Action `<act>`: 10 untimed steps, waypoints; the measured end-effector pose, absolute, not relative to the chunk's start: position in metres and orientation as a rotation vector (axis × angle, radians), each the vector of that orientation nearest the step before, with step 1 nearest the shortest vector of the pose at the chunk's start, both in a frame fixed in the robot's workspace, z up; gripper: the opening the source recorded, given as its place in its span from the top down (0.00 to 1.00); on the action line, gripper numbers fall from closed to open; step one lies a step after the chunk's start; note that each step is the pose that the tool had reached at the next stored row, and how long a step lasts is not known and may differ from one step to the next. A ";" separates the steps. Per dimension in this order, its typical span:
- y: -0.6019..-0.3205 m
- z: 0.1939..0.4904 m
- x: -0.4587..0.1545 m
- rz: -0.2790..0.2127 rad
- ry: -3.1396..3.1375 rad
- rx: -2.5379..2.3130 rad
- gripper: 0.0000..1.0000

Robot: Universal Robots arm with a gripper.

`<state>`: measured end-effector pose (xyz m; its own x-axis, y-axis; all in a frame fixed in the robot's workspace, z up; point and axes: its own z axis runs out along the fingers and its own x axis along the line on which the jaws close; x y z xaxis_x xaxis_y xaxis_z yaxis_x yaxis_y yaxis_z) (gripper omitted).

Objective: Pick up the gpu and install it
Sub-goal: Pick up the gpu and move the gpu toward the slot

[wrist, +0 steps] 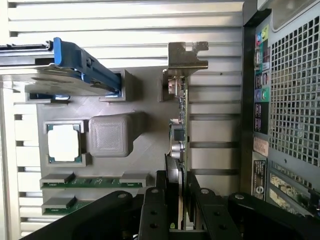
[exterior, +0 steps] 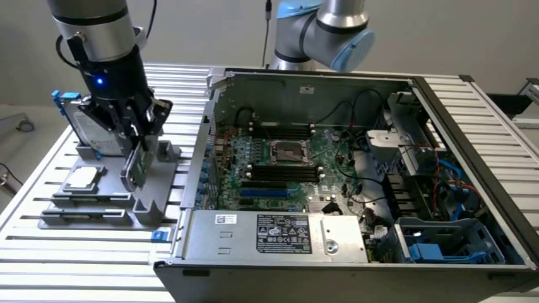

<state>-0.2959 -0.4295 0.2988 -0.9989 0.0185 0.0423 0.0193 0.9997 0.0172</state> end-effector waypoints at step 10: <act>-0.430 0.344 -0.290 -0.027 -3.094 -0.029 0.73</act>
<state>-0.2900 -0.4295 0.3445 -0.9987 0.0185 0.0470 0.0193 0.9997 0.0172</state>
